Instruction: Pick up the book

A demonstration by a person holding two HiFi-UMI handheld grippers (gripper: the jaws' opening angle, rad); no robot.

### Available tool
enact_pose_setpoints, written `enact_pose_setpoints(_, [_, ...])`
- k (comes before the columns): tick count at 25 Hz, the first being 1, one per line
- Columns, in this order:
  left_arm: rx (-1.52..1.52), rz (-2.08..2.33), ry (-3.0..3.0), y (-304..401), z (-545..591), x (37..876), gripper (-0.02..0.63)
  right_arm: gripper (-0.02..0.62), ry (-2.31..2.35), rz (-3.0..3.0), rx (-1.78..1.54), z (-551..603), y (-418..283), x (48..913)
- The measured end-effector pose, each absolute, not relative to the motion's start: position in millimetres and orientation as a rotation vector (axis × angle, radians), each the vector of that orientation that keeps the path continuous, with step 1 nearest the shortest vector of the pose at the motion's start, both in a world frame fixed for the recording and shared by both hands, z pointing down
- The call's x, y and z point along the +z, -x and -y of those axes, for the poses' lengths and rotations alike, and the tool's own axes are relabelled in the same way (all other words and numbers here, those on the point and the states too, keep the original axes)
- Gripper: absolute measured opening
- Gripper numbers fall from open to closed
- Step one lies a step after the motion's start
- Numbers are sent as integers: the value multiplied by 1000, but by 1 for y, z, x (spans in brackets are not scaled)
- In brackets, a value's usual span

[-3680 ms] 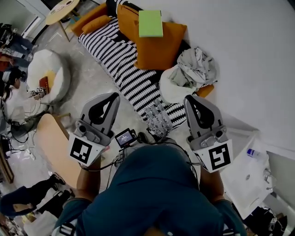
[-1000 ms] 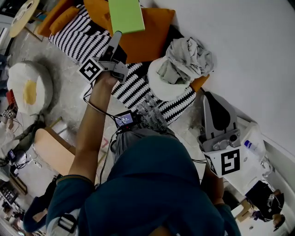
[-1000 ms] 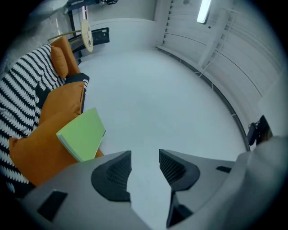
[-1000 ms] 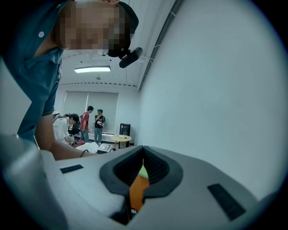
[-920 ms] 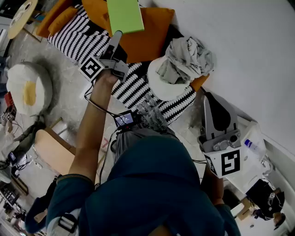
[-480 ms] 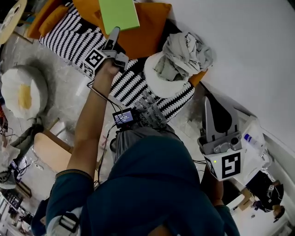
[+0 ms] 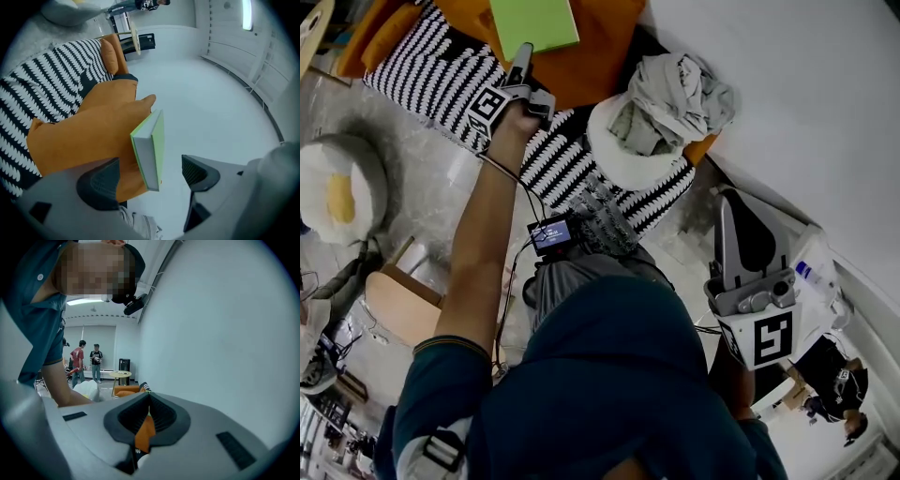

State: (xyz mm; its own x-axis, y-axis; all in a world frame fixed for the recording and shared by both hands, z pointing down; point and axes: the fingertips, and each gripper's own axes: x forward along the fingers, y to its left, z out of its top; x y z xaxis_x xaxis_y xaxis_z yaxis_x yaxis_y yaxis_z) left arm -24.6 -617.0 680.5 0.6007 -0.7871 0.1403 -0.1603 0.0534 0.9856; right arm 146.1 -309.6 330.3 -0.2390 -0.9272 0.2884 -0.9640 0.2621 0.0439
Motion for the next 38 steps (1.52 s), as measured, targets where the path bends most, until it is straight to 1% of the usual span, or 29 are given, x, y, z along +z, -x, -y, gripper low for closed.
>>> enact_pose_setpoints(10, [-652,834,-1425,13,640,701,396,14,-1732,2263,253,322,-142,347])
enact_pose_setpoints(21, [-707,812,-1418,-2,661,690,390,14,-1721,2231,298,326,-143,362])
enact_pose_setpoints(22, [-709,811,-1422,-2,663,688,376,14,-1722,2231,300,327,-143,362])
enact_pose_setpoints(23, [-710,811,-1428,-3,664,686,342,14,-1721,2232,304,327,-142,363])
enact_pose_setpoints(25, [-710,815,-1442,-1,665,683,246,14,-1716,2233,311,326,-142,364])
enact_pose_setpoints(28, [-716,823,-1454,3,669,681,167,14,-1710,2235,312,328,-141,364])
enact_pose_setpoints(29, [-717,823,-1454,4,670,681,155,14,-1708,2237,312,328,-141,364])
enact_pose_setpoints(38, [-690,823,-1486,8,669,672,141,14,-1676,2267,315,334,-140,367])
